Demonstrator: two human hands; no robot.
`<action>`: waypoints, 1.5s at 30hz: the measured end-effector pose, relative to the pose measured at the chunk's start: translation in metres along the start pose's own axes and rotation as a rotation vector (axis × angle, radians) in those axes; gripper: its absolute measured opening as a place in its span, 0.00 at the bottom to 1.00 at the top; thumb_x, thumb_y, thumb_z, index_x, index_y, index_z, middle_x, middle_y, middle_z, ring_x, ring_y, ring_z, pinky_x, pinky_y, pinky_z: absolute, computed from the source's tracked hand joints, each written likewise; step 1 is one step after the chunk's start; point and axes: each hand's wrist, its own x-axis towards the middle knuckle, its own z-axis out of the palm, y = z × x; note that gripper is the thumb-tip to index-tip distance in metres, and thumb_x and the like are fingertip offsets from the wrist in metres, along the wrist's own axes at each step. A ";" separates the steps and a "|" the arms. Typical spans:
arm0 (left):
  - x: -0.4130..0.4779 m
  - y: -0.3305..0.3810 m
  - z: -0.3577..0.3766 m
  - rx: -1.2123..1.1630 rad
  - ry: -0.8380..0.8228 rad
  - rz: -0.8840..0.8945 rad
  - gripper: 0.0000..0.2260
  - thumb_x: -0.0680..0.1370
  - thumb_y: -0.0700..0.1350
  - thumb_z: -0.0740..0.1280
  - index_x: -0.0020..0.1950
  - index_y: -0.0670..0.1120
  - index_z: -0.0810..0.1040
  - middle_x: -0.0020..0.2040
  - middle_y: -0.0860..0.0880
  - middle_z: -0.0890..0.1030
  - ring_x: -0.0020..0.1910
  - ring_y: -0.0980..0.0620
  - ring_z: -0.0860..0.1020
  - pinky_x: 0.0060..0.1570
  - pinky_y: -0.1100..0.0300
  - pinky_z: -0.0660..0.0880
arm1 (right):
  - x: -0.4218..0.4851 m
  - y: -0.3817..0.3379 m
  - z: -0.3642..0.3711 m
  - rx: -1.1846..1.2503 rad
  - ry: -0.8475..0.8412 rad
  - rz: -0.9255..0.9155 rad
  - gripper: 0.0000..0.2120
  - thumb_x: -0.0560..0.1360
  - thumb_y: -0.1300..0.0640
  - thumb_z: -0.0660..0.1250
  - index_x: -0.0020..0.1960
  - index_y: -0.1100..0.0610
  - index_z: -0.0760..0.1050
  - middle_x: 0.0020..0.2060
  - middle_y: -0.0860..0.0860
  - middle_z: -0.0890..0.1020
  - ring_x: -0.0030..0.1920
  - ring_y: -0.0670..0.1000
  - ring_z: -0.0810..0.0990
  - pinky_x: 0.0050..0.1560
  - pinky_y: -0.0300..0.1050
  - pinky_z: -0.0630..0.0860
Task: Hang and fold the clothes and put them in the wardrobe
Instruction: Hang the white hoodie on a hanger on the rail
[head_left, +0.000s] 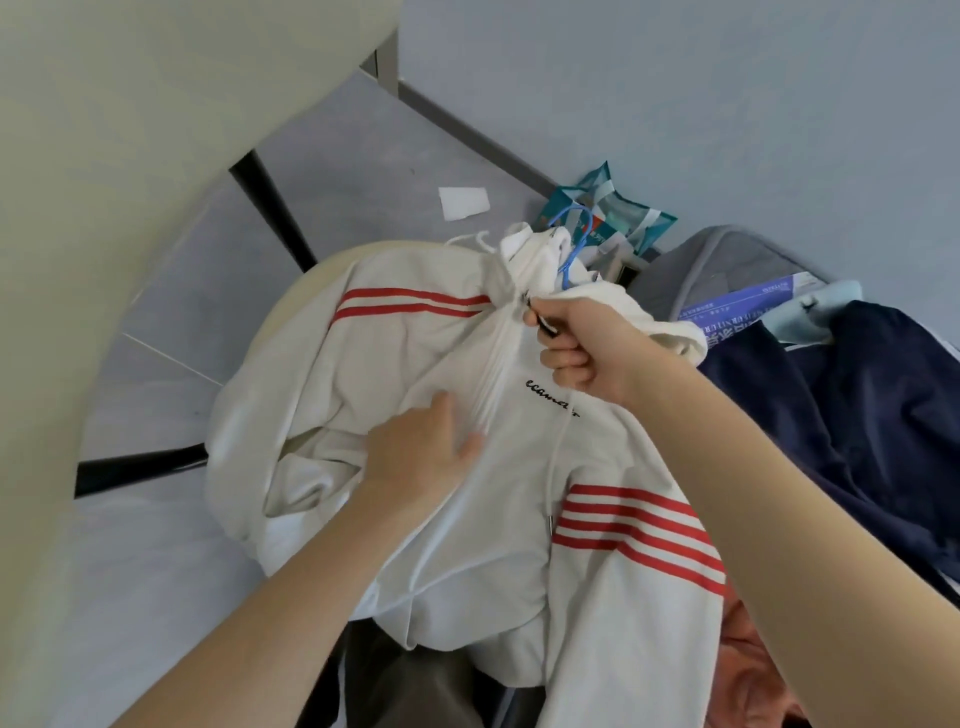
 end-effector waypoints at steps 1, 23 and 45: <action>0.008 0.010 -0.003 -0.018 0.039 0.014 0.19 0.79 0.60 0.56 0.60 0.47 0.68 0.48 0.50 0.80 0.47 0.46 0.79 0.40 0.57 0.68 | 0.000 0.003 -0.003 -0.135 0.052 0.004 0.14 0.80 0.52 0.60 0.36 0.53 0.71 0.20 0.45 0.59 0.18 0.43 0.55 0.18 0.34 0.50; 0.042 0.001 -0.047 -0.751 0.160 -0.133 0.12 0.82 0.50 0.56 0.63 0.49 0.73 0.55 0.55 0.74 0.49 0.58 0.72 0.42 0.68 0.67 | 0.050 0.011 -0.020 -0.650 0.365 -0.488 0.15 0.78 0.51 0.64 0.33 0.52 0.67 0.28 0.46 0.71 0.34 0.49 0.71 0.35 0.45 0.64; -0.142 0.010 -0.255 -0.592 -0.155 -0.046 0.13 0.70 0.49 0.74 0.52 0.47 0.77 0.49 0.49 0.79 0.40 0.57 0.76 0.36 0.63 0.71 | -0.270 0.040 0.077 -0.569 0.414 -0.744 0.16 0.70 0.54 0.68 0.27 0.50 0.66 0.24 0.45 0.68 0.30 0.46 0.64 0.36 0.45 0.66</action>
